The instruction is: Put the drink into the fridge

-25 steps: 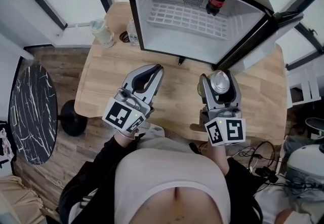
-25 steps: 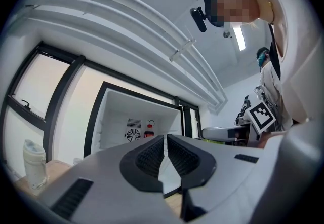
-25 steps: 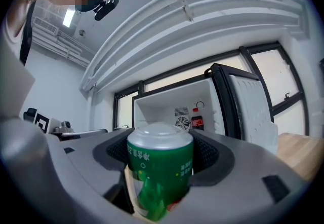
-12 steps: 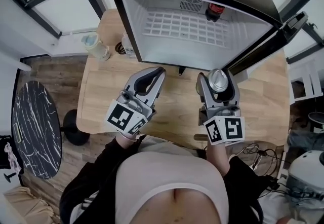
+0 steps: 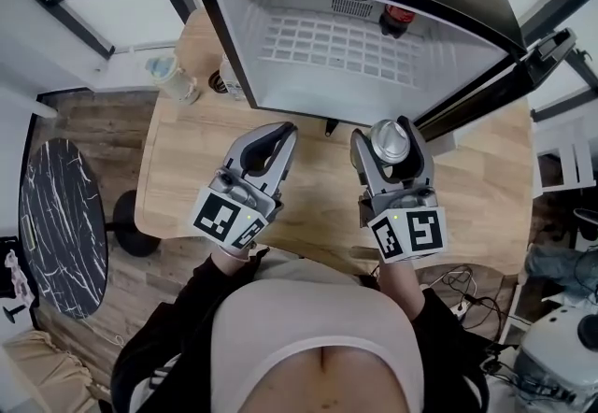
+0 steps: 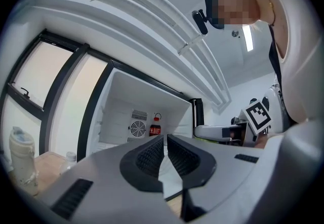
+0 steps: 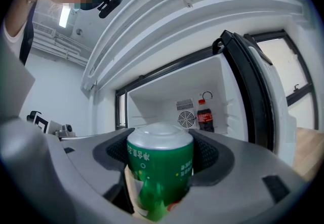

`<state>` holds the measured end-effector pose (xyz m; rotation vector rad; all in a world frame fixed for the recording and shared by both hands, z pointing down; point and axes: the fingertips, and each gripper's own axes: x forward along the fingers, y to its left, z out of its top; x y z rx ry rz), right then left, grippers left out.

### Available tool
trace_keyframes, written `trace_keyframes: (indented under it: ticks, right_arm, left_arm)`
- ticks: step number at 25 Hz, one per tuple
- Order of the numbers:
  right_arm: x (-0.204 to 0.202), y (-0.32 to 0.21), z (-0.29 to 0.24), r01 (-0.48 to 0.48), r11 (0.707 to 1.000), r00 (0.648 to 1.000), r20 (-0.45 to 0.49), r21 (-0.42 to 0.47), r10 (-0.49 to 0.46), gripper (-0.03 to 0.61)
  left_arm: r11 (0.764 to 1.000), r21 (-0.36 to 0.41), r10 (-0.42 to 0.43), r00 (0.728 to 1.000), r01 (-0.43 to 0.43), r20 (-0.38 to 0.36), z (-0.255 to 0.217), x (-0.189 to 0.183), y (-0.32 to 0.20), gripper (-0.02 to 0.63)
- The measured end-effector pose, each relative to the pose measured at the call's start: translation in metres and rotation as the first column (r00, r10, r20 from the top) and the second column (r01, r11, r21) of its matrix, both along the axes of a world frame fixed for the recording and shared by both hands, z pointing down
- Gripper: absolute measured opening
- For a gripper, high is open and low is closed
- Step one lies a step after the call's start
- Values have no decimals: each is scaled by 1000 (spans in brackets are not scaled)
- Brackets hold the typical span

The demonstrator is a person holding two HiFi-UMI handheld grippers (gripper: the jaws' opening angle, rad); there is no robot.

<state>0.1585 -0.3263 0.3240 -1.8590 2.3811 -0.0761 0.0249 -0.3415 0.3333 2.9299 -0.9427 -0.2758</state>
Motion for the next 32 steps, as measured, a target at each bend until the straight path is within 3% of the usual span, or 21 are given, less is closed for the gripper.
trace_keyframes:
  ticks: [13, 19, 32]
  right_arm:
    - [0, -55, -22, 65, 996, 997, 28, 58, -66, 348]
    - [-1, -83, -31, 73, 993, 997, -5, 88, -73, 348]
    - [-7, -125, -14, 77, 996, 997, -27, 45, -76, 348]
  left_arm:
    - [997, -33, -71, 997, 71, 23, 15, -19, 1, 28]
    - [993, -45, -110, 994, 111, 26, 20, -35, 0, 28]
    - [986, -64, -154, 987, 156, 40, 26, -51, 4, 28]
